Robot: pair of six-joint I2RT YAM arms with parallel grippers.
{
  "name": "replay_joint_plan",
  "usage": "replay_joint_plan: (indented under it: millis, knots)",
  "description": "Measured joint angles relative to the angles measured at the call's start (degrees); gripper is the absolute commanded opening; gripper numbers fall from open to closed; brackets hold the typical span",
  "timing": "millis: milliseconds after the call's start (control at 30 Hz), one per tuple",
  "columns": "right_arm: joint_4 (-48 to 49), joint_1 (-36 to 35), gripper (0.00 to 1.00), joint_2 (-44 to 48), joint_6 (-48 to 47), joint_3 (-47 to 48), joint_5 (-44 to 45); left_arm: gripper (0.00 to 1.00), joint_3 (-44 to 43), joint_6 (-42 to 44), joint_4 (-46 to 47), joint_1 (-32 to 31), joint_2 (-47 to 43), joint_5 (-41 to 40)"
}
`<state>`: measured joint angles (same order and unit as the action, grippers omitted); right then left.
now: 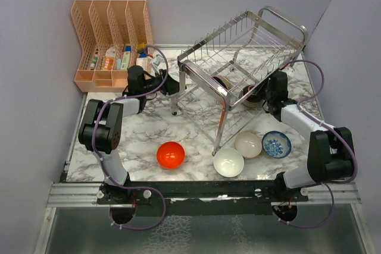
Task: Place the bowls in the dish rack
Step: Move the bowl to the dish rack.
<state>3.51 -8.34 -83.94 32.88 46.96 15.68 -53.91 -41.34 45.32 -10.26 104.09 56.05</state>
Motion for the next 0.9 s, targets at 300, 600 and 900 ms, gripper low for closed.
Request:
replay_joint_plan:
  millis: [300,600,900]
  knots:
    - [1.4,0.5,0.34,-1.5,1.8,0.8,1.6,0.37,0.0,0.6,-0.5,0.0,0.0,0.0]
    - [3.7,3.1,0.34,-6.1,3.0,4.2,2.6,0.37,-0.1,1.3,-1.3,0.0,0.0,0.0]
    - [5.1,4.4,0.34,-9.0,3.7,6.4,2.8,0.37,-0.1,1.5,-1.8,0.0,0.0,0.0]
